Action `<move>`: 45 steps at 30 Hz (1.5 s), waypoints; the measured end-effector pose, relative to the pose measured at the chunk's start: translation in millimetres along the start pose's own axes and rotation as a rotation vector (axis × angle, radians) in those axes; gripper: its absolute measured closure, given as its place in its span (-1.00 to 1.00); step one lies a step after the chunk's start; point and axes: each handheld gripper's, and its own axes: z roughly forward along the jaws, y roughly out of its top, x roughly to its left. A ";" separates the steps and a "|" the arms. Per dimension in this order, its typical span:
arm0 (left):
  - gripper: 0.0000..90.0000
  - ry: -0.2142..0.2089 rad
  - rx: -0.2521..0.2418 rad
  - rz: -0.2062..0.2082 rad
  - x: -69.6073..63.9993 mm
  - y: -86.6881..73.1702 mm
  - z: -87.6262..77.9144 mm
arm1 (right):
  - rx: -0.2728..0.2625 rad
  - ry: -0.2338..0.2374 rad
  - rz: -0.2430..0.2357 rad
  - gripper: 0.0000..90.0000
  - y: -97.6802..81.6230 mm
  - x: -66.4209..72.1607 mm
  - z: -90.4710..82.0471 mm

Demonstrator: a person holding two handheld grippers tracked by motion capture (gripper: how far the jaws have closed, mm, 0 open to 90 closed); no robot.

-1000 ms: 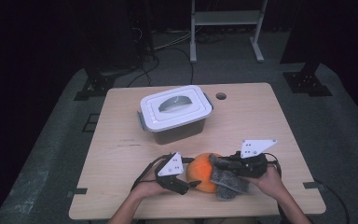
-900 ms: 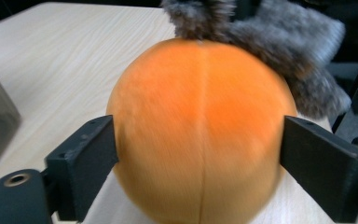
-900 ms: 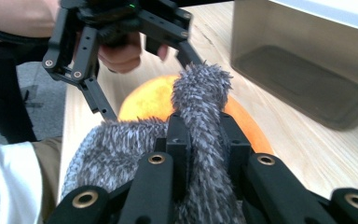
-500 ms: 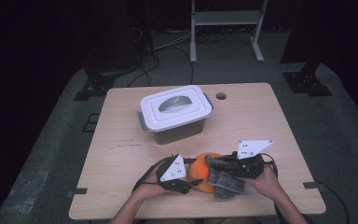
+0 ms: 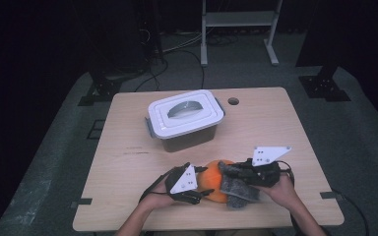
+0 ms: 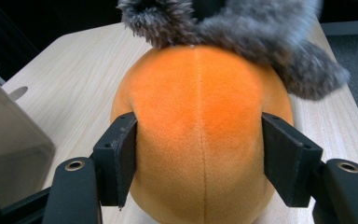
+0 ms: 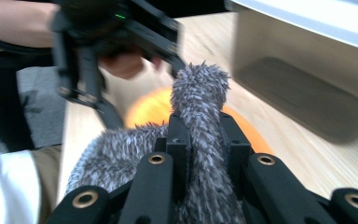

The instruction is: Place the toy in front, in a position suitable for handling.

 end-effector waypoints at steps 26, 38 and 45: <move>-0.72 -0.062 -0.077 -0.258 11.1 -0.8 5.5 | 0.016 0.036 -0.013 0.72 1.8 8.5 7.5; -0.10 -0.016 -0.045 -0.147 8.8 -4.1 -1.2 | 0.032 0.026 0.002 0.72 -5.1 1.0 8.5; -0.66 -0.040 -0.047 -0.200 9.3 -2.4 6.0 | 0.007 0.034 0.010 0.71 -5.4 4.9 6.8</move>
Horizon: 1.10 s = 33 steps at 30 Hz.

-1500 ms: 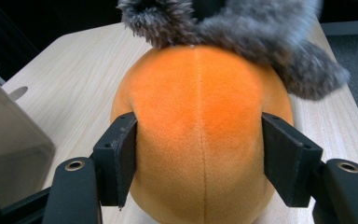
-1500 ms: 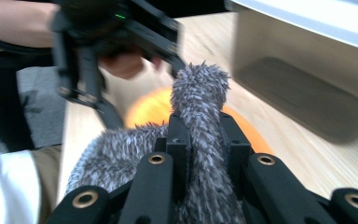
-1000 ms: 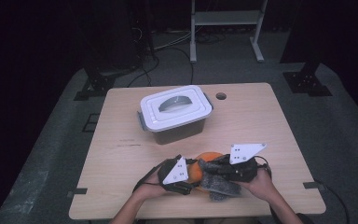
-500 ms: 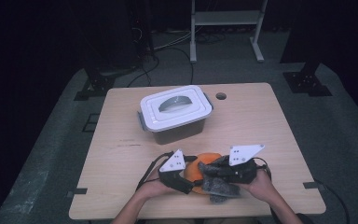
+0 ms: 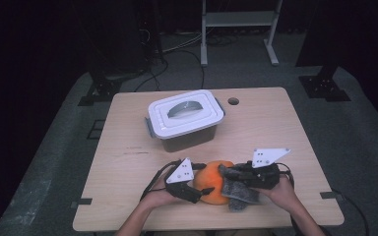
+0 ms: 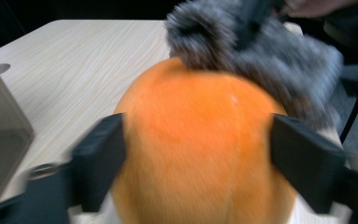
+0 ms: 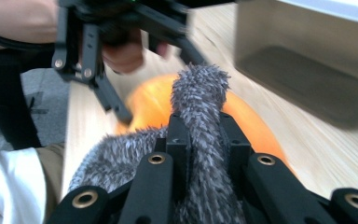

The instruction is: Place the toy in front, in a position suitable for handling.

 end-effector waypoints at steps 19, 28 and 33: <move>-0.18 -0.002 0.037 0.040 2.7 -10.7 -10.2 | -0.053 0.013 0.069 0.72 -7.2 -12.7 -15.2; -0.18 -0.019 0.045 0.021 11.4 -19.8 -18.7 | 0.043 -0.026 0.106 0.71 -24.5 -18.8 -15.0; -0.19 -0.029 0.044 0.014 12.4 -20.5 -18.1 | -0.010 -0.005 0.108 0.71 -17.2 -17.6 -15.5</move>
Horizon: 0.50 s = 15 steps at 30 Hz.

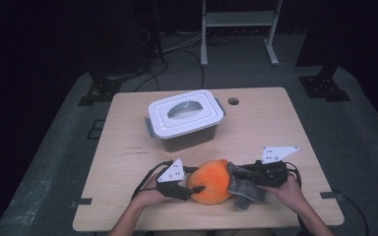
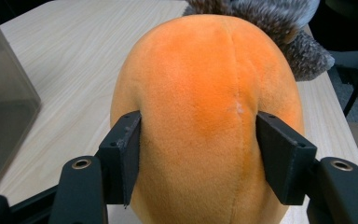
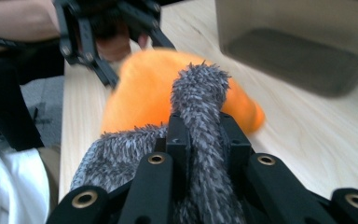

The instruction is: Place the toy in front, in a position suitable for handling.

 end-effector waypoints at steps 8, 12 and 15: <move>-0.20 0.009 0.007 -0.022 1.5 -1.6 -1.9 | 0.047 0.044 -0.016 0.71 -0.6 2.7 8.5; -0.20 -0.001 0.003 -0.023 1.3 -2.1 -2.3 | 0.042 0.009 0.017 0.71 -3.4 -6.6 0.0; -0.20 -0.006 0.002 -0.018 0.6 -1.6 -1.3 | 0.008 0.002 0.039 0.71 4.0 -12.6 3.1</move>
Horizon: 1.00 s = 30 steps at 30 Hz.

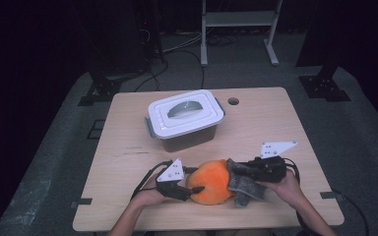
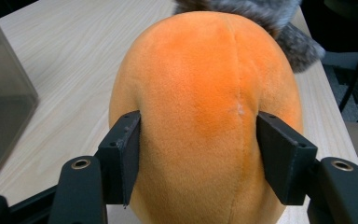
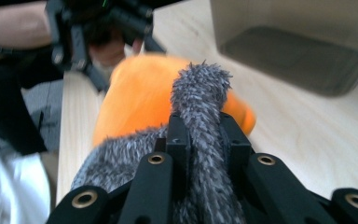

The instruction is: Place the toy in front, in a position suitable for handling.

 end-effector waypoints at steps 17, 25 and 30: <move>-0.18 0.034 0.000 0.132 -15.5 14.7 10.4 | -0.008 0.020 0.014 0.71 7.6 -1.2 -6.5; -0.45 0.006 -0.033 0.074 -15.5 16.7 10.3 | 0.033 0.055 0.039 0.71 9.5 -5.0 16.1; -0.76 0.006 -0.003 -0.034 -7.2 12.8 12.5 | 0.034 0.033 0.039 0.71 1.5 -5.8 4.9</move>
